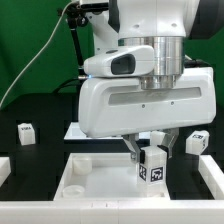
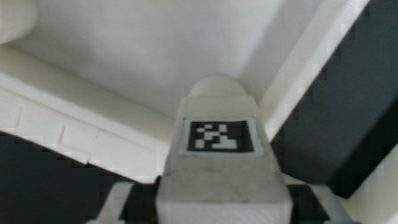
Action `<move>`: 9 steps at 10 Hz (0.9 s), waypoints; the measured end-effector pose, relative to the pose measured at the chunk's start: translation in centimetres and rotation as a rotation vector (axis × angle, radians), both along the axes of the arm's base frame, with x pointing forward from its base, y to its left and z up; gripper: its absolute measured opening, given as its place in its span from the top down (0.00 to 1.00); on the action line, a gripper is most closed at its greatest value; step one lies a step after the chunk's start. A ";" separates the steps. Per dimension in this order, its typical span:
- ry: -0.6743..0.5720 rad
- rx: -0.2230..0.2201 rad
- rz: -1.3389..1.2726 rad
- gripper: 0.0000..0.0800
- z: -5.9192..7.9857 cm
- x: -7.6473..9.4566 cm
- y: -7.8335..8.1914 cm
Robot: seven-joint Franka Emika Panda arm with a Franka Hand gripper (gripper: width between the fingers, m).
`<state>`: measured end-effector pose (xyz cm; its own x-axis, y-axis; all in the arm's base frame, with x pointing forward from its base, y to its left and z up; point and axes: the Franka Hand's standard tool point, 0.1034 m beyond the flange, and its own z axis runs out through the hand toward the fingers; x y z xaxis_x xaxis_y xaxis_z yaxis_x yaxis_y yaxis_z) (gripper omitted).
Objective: Assemble one leg
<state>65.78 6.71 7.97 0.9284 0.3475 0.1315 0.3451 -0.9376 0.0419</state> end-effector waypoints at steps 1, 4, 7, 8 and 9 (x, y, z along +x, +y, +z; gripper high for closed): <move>0.000 0.028 -0.142 0.64 0.0 0.0 0.0; 0.010 0.102 -0.529 0.64 0.1 0.0 0.3; 0.033 0.154 -0.937 0.64 0.0 -0.3 1.5; 0.031 0.167 -1.093 0.64 0.0 -0.3 1.6; 0.030 0.172 -1.137 0.64 0.0 -0.3 1.7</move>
Offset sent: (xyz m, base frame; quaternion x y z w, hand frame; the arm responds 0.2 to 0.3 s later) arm -0.0068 0.0072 -0.0020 0.0310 -0.0125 0.3464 0.9375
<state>65.49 8.37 7.98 0.6976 -0.7132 0.0687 -0.7051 -0.7004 -0.1105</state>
